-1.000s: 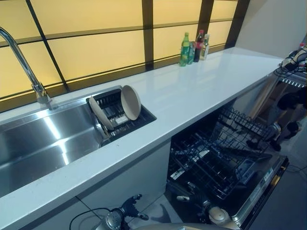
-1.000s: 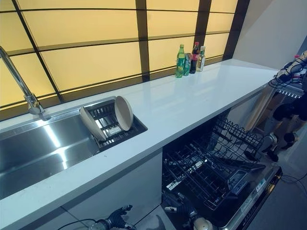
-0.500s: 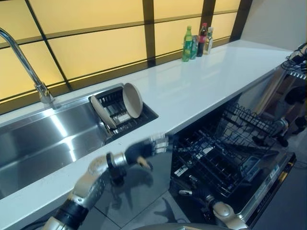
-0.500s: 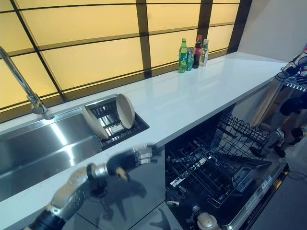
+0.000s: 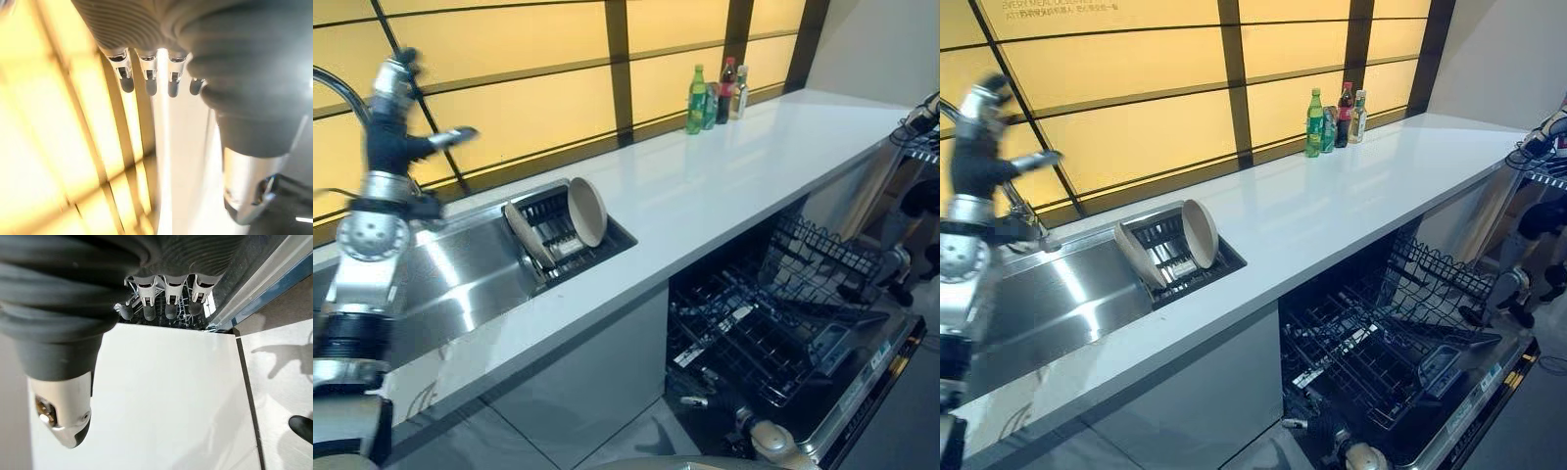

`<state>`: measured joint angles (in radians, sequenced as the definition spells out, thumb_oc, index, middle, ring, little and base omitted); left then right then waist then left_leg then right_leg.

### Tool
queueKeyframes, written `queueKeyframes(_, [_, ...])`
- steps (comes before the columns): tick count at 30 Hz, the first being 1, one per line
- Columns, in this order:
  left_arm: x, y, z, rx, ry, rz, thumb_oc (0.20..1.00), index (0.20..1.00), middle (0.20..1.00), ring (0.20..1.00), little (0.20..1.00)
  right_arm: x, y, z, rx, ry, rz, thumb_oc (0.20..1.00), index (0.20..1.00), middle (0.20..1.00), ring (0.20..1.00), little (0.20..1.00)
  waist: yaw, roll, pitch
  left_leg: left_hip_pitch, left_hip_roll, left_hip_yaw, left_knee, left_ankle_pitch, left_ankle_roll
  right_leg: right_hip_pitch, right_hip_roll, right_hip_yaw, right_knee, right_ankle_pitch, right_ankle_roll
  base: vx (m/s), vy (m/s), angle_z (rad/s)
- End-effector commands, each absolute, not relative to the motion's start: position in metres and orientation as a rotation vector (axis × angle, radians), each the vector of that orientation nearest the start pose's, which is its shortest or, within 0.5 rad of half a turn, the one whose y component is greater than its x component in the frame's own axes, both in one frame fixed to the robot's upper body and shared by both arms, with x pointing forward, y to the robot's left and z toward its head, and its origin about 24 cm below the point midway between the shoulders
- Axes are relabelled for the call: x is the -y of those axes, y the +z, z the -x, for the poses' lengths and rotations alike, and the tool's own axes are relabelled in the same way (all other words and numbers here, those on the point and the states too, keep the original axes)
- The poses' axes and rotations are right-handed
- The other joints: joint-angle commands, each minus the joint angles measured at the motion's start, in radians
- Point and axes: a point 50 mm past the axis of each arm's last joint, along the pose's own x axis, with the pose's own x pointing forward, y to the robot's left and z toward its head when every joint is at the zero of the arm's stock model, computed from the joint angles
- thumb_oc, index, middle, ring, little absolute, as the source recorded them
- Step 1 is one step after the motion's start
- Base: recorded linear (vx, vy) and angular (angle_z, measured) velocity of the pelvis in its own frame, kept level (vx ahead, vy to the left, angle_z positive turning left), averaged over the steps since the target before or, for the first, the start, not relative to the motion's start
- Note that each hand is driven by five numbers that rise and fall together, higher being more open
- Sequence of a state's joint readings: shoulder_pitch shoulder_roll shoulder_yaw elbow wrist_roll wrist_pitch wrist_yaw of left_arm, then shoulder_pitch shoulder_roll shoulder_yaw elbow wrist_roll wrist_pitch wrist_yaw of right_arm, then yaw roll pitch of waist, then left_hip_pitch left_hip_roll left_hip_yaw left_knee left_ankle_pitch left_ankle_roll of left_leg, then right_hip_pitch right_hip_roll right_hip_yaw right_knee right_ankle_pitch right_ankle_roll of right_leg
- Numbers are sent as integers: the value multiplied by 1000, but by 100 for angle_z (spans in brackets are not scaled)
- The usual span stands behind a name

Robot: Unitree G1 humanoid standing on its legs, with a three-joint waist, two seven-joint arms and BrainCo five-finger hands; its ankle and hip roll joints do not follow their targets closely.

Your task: Pick up plates and place into dishwasher.

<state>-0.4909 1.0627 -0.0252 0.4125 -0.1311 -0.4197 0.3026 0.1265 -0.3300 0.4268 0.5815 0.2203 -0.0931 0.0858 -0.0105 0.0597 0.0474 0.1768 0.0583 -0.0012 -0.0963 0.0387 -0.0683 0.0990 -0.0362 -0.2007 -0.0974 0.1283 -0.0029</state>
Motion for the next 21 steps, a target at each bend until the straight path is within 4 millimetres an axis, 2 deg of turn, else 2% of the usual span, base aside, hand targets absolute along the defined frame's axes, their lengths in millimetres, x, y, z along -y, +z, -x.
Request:
queueKeyframes(1, [-330, 311, -283, 883, 589, -1185, 1000, 1000, 1000, 1000, 1000, 164, -76, -183, -510, 358, 116, 1000, 1000, 1000, 1000, 1000, -5, 4, 42, -49, -101, 29, 9, -57, 61, 52, -16, 7, 19, -132, 83, 46, 36, 2])
queueKeyframes(2, [-331, 311, -282, 863, 613, -1339, 1000, 1000, 1000, 1000, 1000, 168, -74, -183, -500, 362, 118, 1000, 1000, 1000, 1000, 1000, -10, 4, 45, -49, -101, 32, 9, -58, 61, 49, -15, 10, 20, -131, 83, 41, 38, 6])
queueKeyframes(5, [-339, 308, -284, 746, 617, -1578, 1000, 1000, 1000, 1000, 1000, 179, -68, -182, -469, 363, 125, 1000, 1000, 1000, 1000, 1000, -23, 4, 56, -47, -100, 40, 9, -60, 62, 45, -14, 16, 22, -128, 86, 45, 60, 3])
queueKeyframes(8, [-347, 300, -287, 637, 579, -1704, 1000, 1000, 1000, 1000, 1000, 184, -62, -184, -433, 366, 124, 1000, 1000, 1000, 1000, 1000, -32, 6, 64, -46, -100, 46, 9, -61, 62, 42, -14, 23, 23, -125, 91, 43, 72, -5])
queueKeyframes(11, [-353, 287, -290, 486, 475, -1926, 1000, 1000, 1000, 1000, 1000, 192, -49, -190, -384, 360, 107, 1000, 1000, 1000, 1000, 1000, -48, 9, 76, -44, -100, 57, 9, -62, 62, 35, -13, 32, 26, -121, 95, 45, 90, -9])
queueKeyframes(16, [-365, 263, -295, 274, 329, -2091, 1000, 1000, 1000, 1000, 1000, 201, -37, -196, -339, 347, 112, 1000, 1000, 1000, 1000, 1000, -67, 15, 94, -50, -103, 69, 9, -60, 62, 22, -16, 42, 28, -113, 103, 28, 105, -10])
queueKeyframes(21, [-373, 248, -298, 178, 314, -2085, 1000, 1000, 1000, 1000, 1000, 207, -31, -201, -324, 330, 121, 1000, 1000, 1000, 1000, 1000, -79, 16, 113, -64, -106, 77, 9, -54, 63, 3, -20, 50, 29, -105, 109, -5, 104, -10])
